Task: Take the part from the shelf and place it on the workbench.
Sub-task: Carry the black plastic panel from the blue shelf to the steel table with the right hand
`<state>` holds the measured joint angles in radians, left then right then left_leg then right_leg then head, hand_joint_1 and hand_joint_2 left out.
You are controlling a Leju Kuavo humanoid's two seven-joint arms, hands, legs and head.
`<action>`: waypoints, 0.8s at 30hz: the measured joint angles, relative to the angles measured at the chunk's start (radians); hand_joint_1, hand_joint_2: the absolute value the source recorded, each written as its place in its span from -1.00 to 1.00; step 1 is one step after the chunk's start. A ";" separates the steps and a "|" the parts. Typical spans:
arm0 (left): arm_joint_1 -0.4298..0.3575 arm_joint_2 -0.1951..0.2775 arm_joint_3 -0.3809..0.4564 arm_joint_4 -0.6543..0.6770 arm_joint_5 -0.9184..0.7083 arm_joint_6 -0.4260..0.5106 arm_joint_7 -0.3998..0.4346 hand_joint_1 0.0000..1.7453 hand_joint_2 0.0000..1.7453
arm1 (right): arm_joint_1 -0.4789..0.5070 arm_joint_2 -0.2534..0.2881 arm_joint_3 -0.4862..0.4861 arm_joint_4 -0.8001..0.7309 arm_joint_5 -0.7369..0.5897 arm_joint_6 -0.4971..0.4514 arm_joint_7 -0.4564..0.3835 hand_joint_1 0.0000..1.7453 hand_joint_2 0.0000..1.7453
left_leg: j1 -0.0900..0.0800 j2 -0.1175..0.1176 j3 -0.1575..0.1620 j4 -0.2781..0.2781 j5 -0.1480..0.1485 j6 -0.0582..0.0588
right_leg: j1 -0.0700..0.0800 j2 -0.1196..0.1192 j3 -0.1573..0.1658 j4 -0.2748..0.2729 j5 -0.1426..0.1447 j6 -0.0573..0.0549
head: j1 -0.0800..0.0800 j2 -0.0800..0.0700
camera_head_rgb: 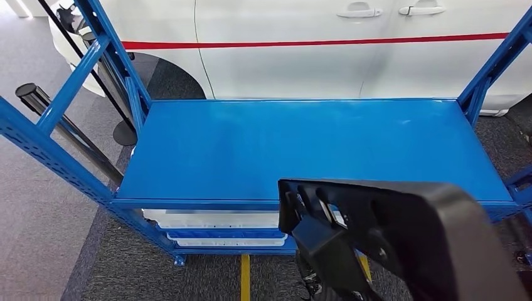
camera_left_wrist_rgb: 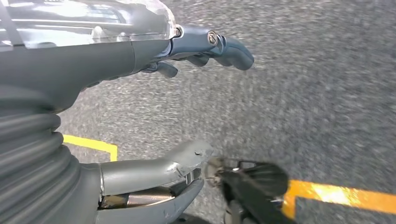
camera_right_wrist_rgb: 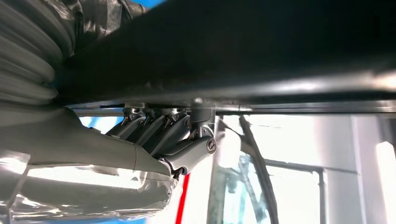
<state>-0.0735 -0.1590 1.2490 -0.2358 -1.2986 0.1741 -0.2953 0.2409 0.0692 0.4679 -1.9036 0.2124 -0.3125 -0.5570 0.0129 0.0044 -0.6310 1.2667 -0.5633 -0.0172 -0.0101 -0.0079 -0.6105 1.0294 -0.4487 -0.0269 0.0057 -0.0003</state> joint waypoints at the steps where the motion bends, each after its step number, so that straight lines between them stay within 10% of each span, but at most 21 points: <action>1: -0.001 0.002 0.001 0.000 0.000 0.000 0.001 -1.00 1.00 | 0.001 -0.002 0.004 0.006 0.017 -0.001 0.008 1.00 1.00 | -0.001 0.000 0.052 -0.061 0.024 0.006 | 0.001 0.000 -0.011 0.003 0.009 0.002 | 0.000 0.000; 3: -0.003 0.006 0.001 0.000 0.000 -0.001 0.002 -1.00 1.00 | 0.003 -0.007 0.015 0.017 0.043 -0.005 0.017 1.00 1.00 | -0.006 -0.001 0.158 -0.212 0.028 0.019 | 0.003 0.001 -0.028 0.008 0.026 0.010 | 0.000 0.000; 5: -0.005 0.009 0.002 -0.001 -0.001 -0.002 0.003 -1.00 1.00 | 0.004 -0.011 0.025 0.025 0.058 -0.012 0.022 1.00 1.00 | -0.013 -0.001 0.197 -0.288 0.012 0.029 | 0.002 -0.002 -0.033 0.005 0.044 0.022 | 0.000 0.000; 8: -0.005 0.009 0.003 -0.001 -0.002 -0.003 0.005 -1.00 1.00 | 0.002 -0.022 0.043 0.039 0.094 -0.027 0.041 1.00 1.00 | -0.011 0.004 0.177 -0.301 0.044 0.048 | -0.001 -0.001 -0.041 0.010 0.038 0.040 | 0.000 0.000; 12: -0.005 0.010 0.003 -0.001 -0.004 -0.005 0.008 -1.00 1.00 | 0.002 -0.042 0.061 0.064 0.119 -0.039 0.055 1.00 1.00 | -0.009 0.010 0.119 -0.303 0.094 0.067 | -0.005 0.004 -0.086 0.203 -0.143 0.053 | 0.000 0.000; 14: -0.005 0.011 0.004 -0.001 -0.004 -0.005 0.008 -1.00 1.00 | 0.001 -0.048 0.066 0.074 0.122 -0.041 0.055 1.00 1.00 | -0.009 0.011 0.085 -0.294 0.116 0.064 | -0.006 0.004 -0.075 0.269 -0.138 0.057 | 0.000 0.000; 16: -0.005 0.011 0.004 -0.001 -0.004 -0.006 0.008 -1.00 1.00 | -0.001 -0.053 0.070 0.082 0.124 -0.048 0.057 1.00 1.00 | -0.009 0.010 0.050 -0.277 0.132 0.058 | -0.008 0.004 0.000 0.206 -0.081 0.057 | 0.000 0.000; 19: -0.004 0.010 0.004 -0.001 -0.008 -0.007 0.009 -1.00 1.00 | -0.011 -0.055 0.076 0.091 0.127 -0.057 0.063 1.00 1.00 | -0.012 0.009 0.014 -0.249 0.147 0.043 | -0.003 0.005 0.131 0.016 -0.095 0.044 | 0.000 0.000; 22: -0.004 0.011 0.004 -0.001 -0.012 -0.008 0.010 -1.00 1.00 | -0.015 -0.056 0.080 0.101 0.128 -0.062 0.069 1.00 1.00 | -0.010 0.008 0.003 -0.243 0.164 0.023 | 0.001 0.004 0.134 -0.021 -0.098 0.020 | 0.000 0.000; 24: -0.002 0.013 0.004 -0.001 -0.013 -0.009 0.011 -1.00 1.00 | -0.016 -0.056 0.082 0.109 0.128 -0.067 0.072 1.00 1.00 | -0.006 0.005 -0.013 -0.210 0.116 0.011 | -0.002 0.000 0.113 -0.023 -0.076 0.001 | 0.000 0.000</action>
<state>-0.0751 -0.1455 1.2529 -0.2365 -1.3114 0.1654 -0.2845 0.2249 0.0137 0.5502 -1.7947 0.3400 -0.3798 -0.4847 0.0064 0.0099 -0.6445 1.0567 -0.4474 -0.0062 -0.0125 -0.0084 -0.4972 1.0063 -0.5249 -0.0258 0.0055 -0.0003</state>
